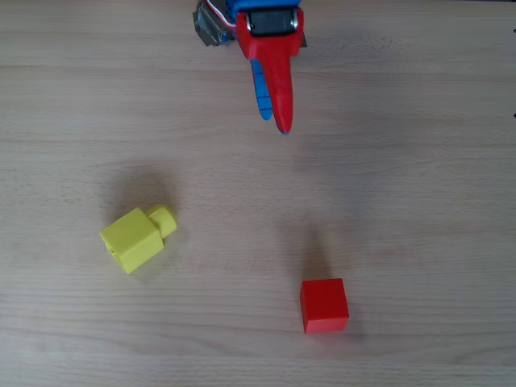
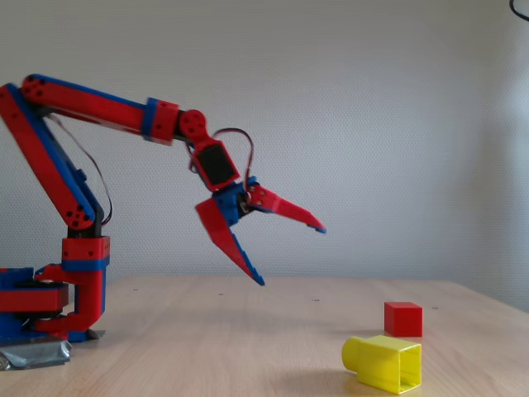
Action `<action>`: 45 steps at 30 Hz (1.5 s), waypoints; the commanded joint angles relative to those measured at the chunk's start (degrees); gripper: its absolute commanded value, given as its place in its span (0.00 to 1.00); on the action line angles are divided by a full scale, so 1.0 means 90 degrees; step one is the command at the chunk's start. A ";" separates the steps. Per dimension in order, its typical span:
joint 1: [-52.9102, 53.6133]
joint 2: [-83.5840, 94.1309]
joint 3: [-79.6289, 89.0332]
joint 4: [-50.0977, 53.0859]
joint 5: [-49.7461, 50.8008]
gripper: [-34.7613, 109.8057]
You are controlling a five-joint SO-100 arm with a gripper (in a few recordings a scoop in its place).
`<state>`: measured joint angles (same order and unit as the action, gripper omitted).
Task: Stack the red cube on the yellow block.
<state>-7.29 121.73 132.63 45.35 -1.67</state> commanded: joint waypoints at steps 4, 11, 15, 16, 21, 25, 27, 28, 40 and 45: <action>-0.0186 -0.1641 -0.1641 0.0029 0.0137 0.56; -0.0430 -0.3262 -0.3193 0.0254 0.0244 0.57; -0.0508 -0.3926 -0.3984 0.0322 0.0361 0.56; -0.0527 -0.4033 -0.4131 0.0322 0.0381 0.56; -0.0596 -0.4814 -0.5107 0.0459 0.0381 0.56; -0.0547 -0.5322 -0.5869 0.0645 0.0352 0.55; -0.0527 -0.5537 -0.6201 0.0762 0.0352 0.55; -0.0508 -0.5654 -0.6367 0.0830 0.0342 0.55; -0.0430 -0.6992 -0.8018 0.1201 0.0332 0.55; -0.0371 -0.7354 -0.8691 0.1221 0.0303 0.56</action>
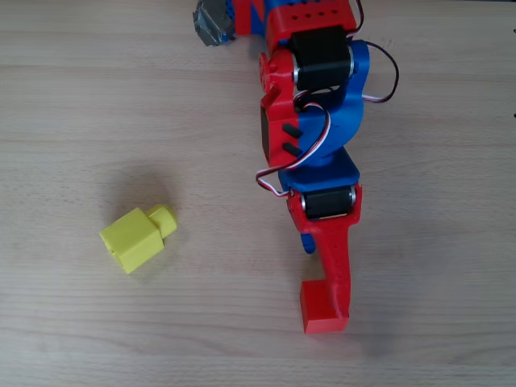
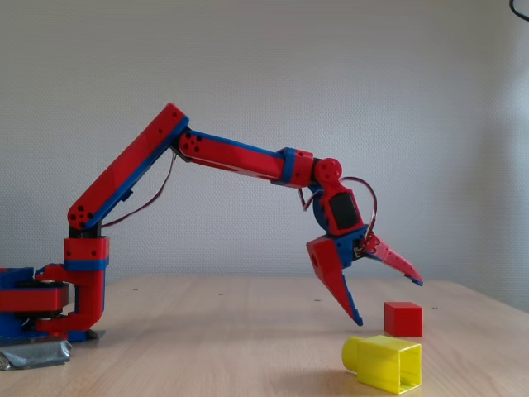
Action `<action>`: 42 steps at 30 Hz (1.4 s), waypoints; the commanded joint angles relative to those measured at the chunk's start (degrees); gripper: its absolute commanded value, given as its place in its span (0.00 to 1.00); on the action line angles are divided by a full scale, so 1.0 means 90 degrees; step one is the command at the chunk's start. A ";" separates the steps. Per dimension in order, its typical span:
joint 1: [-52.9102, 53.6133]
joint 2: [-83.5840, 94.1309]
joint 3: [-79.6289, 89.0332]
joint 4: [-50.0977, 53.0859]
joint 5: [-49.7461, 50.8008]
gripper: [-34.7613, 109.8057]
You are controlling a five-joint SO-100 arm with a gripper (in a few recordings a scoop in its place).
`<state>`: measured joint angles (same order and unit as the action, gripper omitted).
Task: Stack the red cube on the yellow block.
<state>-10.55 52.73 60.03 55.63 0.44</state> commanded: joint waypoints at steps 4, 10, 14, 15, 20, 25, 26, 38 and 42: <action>0.0029 -0.0273 -0.1738 0.0459 0.0000 0.55; 0.0117 -0.1006 -0.2744 0.0869 -0.0098 0.55; 0.0146 -0.1162 -0.2754 0.0869 -0.0078 0.55; 0.0156 -0.1211 -0.2764 0.0859 -0.0098 0.55; 0.0137 -0.1592 -0.3311 0.1016 -0.0137 0.55; 0.0107 -0.2002 -0.3994 0.1270 -0.0215 0.51; 0.0107 -0.2061 -0.4092 0.1318 -0.0225 0.47; 0.0107 -0.2334 -0.4121 0.1563 -0.0322 0.24; 0.0205 -0.2285 -0.4131 0.1602 -0.0146 0.24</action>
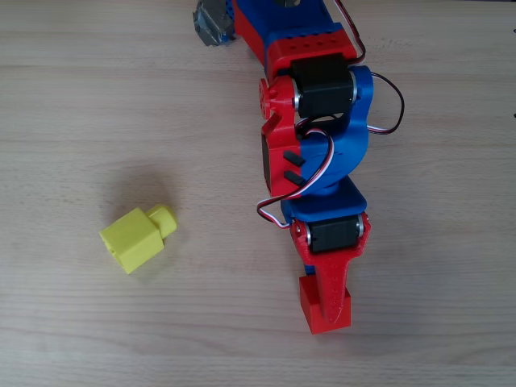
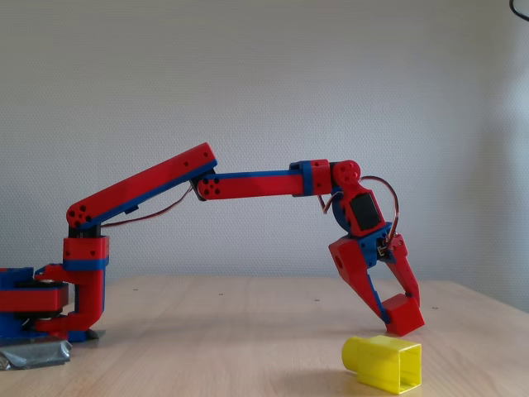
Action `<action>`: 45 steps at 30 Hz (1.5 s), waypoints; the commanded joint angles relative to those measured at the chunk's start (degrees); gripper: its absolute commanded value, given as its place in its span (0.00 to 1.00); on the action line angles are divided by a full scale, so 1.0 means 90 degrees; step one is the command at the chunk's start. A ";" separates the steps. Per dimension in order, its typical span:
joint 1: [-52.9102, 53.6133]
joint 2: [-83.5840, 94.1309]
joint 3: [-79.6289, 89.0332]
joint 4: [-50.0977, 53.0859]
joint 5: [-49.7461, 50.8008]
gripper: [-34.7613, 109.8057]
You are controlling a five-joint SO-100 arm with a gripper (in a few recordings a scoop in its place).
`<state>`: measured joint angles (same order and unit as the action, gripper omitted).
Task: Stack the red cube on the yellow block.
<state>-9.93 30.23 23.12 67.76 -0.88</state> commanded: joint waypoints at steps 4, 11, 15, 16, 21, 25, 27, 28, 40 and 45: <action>0.0420 0.1055 0.1025 -0.0146 0.0254 0.24; 0.0850 0.4111 0.4795 -0.2109 0.0107 0.24; 0.0967 0.5605 0.6416 -0.2832 -0.0166 0.24; 0.0977 0.5908 0.6719 -0.2969 -0.0254 0.24; 0.0957 0.7148 0.7803 -0.3369 -0.0605 0.24; 0.0957 0.7734 0.8262 -0.3379 -0.0625 0.24; 0.1016 0.8018 0.8623 -0.3447 -0.0664 0.24; 0.1064 0.8184 0.8857 -0.3525 -0.0693 0.24; 0.2061 0.9795 1.0908 -0.4570 -0.1143 0.24; 0.2207 1.0430 1.1758 -0.4941 -0.1182 0.24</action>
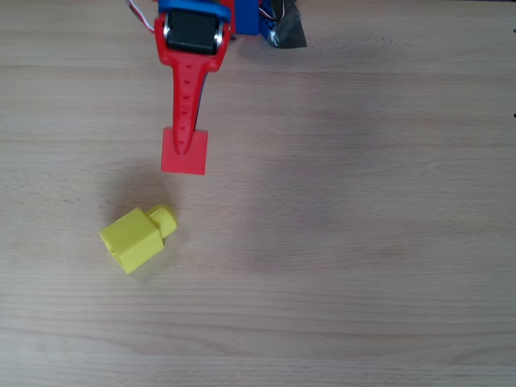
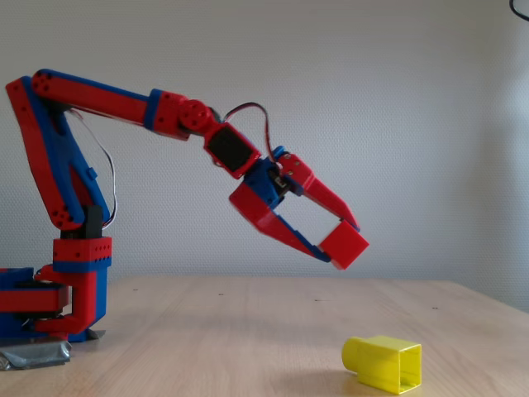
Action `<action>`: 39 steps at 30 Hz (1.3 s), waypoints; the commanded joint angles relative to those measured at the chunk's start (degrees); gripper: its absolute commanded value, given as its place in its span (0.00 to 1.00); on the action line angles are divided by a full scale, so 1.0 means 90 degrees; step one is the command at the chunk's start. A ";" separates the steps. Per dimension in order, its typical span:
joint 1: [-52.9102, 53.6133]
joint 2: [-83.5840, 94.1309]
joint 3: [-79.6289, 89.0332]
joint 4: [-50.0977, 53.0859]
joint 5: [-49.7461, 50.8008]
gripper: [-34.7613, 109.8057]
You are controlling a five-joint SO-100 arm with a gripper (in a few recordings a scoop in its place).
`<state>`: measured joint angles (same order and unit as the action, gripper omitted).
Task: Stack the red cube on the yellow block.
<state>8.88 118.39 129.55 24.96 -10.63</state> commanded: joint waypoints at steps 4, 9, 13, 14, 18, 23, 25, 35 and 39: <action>0.0107 0.0596 0.0420 -0.0625 -0.0117 0.24; 0.0439 -0.0107 0.0186 -0.1201 0.0000 0.24; 0.0791 -0.0840 -0.0859 -0.0957 0.0088 0.24; 0.0840 -0.1035 -0.1123 -0.0879 0.0068 0.24; 0.0967 -0.1924 -0.2031 -0.0781 -0.0010 0.24; 0.1035 -0.2949 -0.3232 -0.0215 0.0078 0.24; 0.1025 -0.3359 -0.3818 0.0293 0.0244 0.24; 0.0713 -0.3691 -0.5459 0.2393 0.0986 0.24; 0.0635 -0.3789 -0.6465 0.3271 0.1182 0.24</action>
<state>15.21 81.21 77.61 51.59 -0.53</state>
